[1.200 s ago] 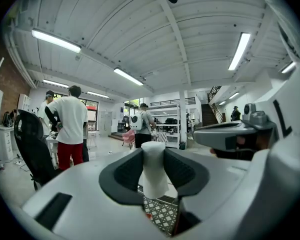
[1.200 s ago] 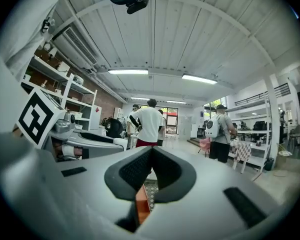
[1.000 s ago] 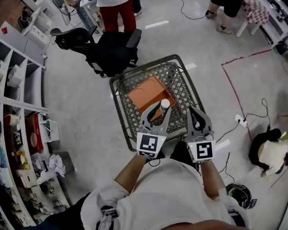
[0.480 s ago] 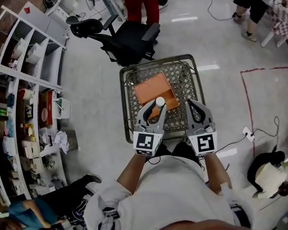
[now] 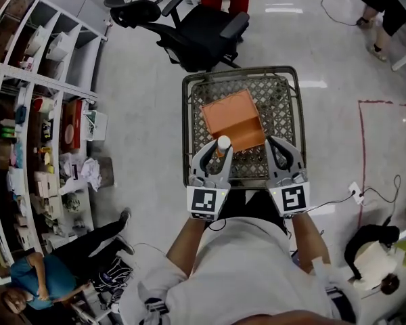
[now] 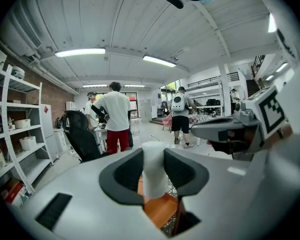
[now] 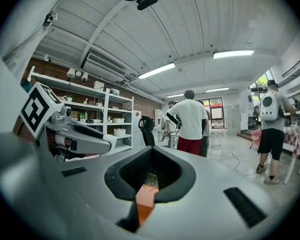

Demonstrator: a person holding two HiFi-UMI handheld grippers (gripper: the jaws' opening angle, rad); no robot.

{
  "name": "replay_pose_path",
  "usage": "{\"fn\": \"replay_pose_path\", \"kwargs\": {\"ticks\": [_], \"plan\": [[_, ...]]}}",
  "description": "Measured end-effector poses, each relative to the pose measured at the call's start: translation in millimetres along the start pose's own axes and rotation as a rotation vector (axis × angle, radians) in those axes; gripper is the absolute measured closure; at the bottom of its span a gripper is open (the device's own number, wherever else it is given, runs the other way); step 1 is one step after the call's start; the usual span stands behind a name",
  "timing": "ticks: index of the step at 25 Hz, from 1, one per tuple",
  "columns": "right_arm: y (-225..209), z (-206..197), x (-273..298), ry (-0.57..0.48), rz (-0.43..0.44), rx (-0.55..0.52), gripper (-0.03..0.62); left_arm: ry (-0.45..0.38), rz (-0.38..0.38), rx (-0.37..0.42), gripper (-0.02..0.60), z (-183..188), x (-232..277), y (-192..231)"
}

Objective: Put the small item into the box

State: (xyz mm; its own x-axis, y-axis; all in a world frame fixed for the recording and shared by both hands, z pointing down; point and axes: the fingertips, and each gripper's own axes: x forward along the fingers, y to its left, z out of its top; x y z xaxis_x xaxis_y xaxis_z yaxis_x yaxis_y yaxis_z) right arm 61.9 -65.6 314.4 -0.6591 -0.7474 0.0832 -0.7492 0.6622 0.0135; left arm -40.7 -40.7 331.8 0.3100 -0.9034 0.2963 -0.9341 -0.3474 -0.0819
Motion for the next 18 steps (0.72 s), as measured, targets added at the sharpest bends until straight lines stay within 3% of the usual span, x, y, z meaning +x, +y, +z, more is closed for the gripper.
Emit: {"fn": "replay_pose_path", "kwargs": {"ticks": [7, 12, 18], "plan": [[12, -30, 35, 0.060, 0.040, 0.009, 0.591, 0.045, -0.007, 0.045, 0.450, -24, 15, 29], [13, -57, 47, 0.095, 0.032, 0.023, 0.591, 0.127, -0.031, 0.063, 0.451, -56, 22, 45], [-3, -96, 55, 0.155, 0.009, 0.033, 0.591, 0.215, -0.088, 0.159, 0.451, -89, 38, 48]]}}
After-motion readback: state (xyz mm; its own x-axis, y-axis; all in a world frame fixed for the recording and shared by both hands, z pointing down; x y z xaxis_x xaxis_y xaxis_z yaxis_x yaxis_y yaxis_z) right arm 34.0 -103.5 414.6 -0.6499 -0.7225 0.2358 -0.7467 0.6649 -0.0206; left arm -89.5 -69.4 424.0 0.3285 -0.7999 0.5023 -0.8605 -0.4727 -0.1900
